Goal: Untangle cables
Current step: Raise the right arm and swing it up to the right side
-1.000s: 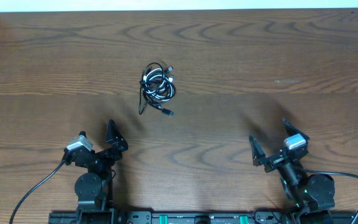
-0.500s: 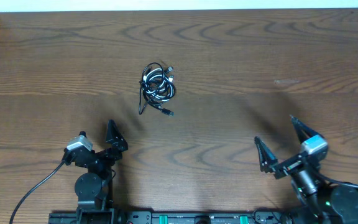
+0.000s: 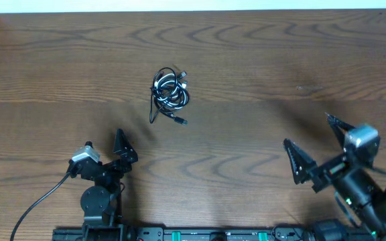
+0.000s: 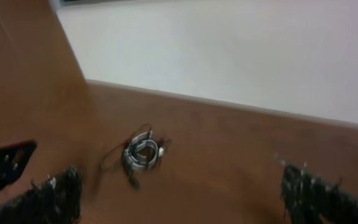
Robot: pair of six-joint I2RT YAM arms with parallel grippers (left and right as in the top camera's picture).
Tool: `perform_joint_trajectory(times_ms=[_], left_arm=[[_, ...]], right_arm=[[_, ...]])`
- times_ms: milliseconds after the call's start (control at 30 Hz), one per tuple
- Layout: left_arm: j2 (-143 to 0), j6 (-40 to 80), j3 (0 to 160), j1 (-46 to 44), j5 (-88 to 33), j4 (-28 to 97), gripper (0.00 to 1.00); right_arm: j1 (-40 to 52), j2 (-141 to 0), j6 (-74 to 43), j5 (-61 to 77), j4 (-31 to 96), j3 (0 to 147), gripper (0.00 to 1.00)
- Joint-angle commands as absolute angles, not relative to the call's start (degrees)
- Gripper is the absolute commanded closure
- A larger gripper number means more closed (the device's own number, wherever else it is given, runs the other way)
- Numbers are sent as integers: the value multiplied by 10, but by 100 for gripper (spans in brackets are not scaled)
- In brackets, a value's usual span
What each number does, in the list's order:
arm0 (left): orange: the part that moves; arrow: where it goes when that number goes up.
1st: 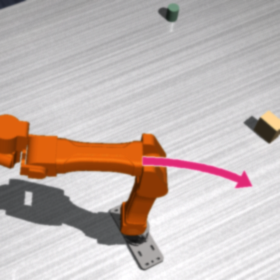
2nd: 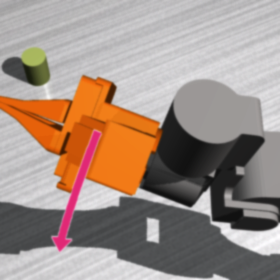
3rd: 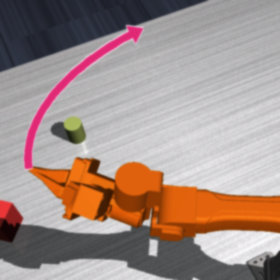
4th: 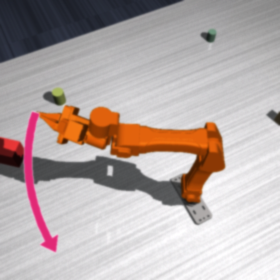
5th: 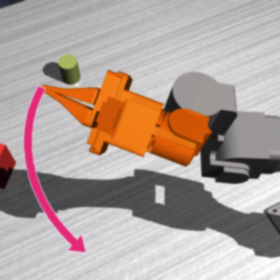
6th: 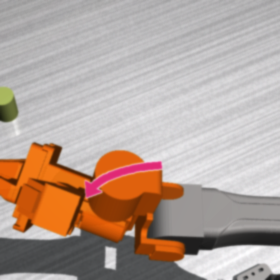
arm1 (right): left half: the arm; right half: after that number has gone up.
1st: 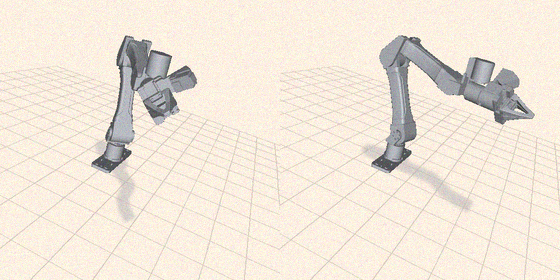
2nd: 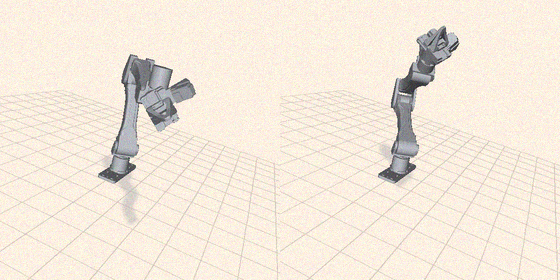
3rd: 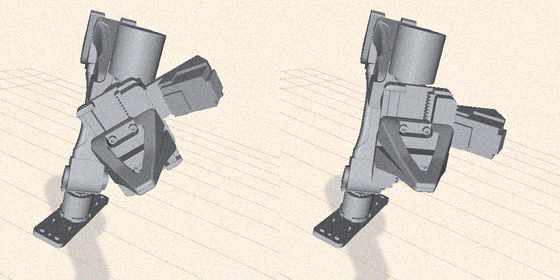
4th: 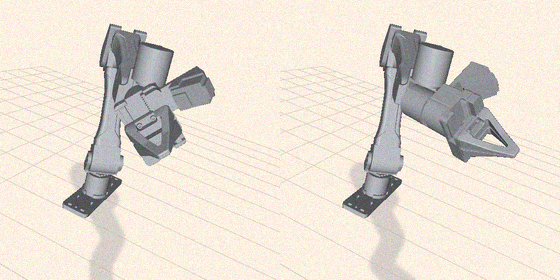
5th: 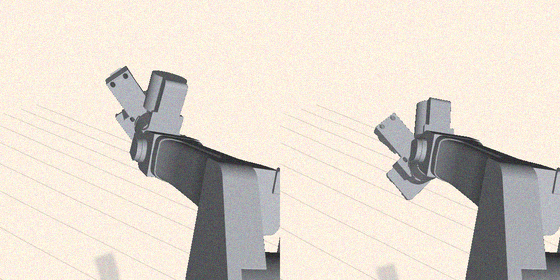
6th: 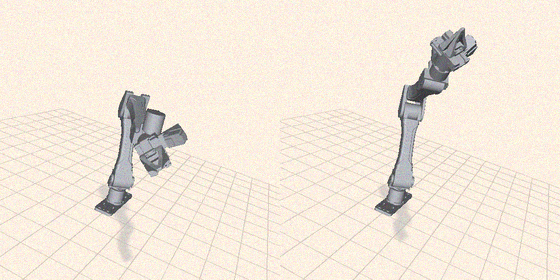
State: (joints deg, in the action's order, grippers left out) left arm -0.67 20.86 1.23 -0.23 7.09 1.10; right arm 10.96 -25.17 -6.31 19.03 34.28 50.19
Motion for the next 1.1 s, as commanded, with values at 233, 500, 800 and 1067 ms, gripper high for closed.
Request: perform_joint_trajectory(times_ms=[233,500,800,1067], left_arm=[[-7,200,2,-5,91,33,2],[-7,200,2,-4,91,33,2],[-7,200,2,-5,91,33,2],[-7,200,2,-4,91,33,2]], right_arm=[[111,-482,-14,229,543,674,1],[111,-623,-16,289,564,691,1],[111,-710,-16,287,579,691,43],[111,-761,-16,284,581,689,92]])
